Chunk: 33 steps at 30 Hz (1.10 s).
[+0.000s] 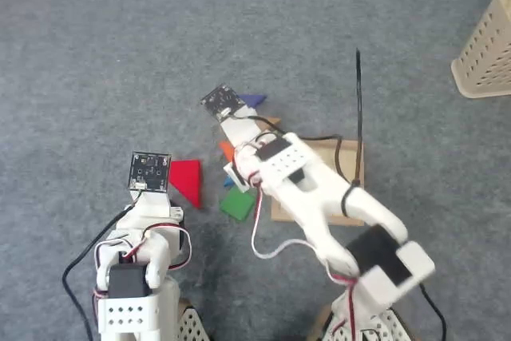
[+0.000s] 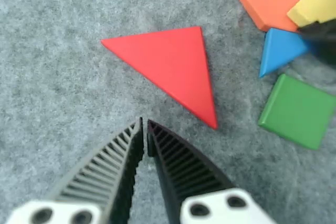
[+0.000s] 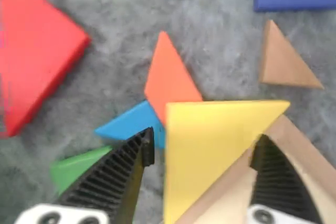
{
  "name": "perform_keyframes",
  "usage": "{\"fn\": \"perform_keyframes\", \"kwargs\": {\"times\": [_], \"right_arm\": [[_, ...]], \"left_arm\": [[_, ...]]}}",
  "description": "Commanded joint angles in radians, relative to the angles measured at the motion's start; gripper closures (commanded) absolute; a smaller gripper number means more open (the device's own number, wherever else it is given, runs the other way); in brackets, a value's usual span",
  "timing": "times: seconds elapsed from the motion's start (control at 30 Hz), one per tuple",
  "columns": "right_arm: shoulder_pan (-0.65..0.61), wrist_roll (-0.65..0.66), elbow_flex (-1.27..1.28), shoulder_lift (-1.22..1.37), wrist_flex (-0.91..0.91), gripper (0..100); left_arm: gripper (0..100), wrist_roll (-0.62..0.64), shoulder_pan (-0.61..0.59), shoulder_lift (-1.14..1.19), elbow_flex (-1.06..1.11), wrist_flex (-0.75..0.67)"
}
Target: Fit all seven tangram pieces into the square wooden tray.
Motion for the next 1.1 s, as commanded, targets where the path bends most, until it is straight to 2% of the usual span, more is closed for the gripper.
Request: {"fn": "perform_keyframes", "kwargs": {"times": [0.0, 0.33, 0.53, 1.07], "right_arm": [[0.044, 0.008, -0.149, 0.074, 0.036, 68.0], [0.044, 0.005, -0.198, 0.182, 0.038, 68.5], [0.044, 0.008, -0.193, 0.182, 0.038, 78.3], [0.053, 0.008, -0.184, 0.087, 0.047, 93.3]], "left_arm": [[99, 0.006, -0.003, -0.006, -0.005, 0.003], [99, 0.006, -0.003, -0.006, -0.005, 0.003], [99, 0.006, -0.003, -0.006, -0.005, 0.003], [99, 0.006, -0.003, -0.006, -0.005, 0.003]]}}
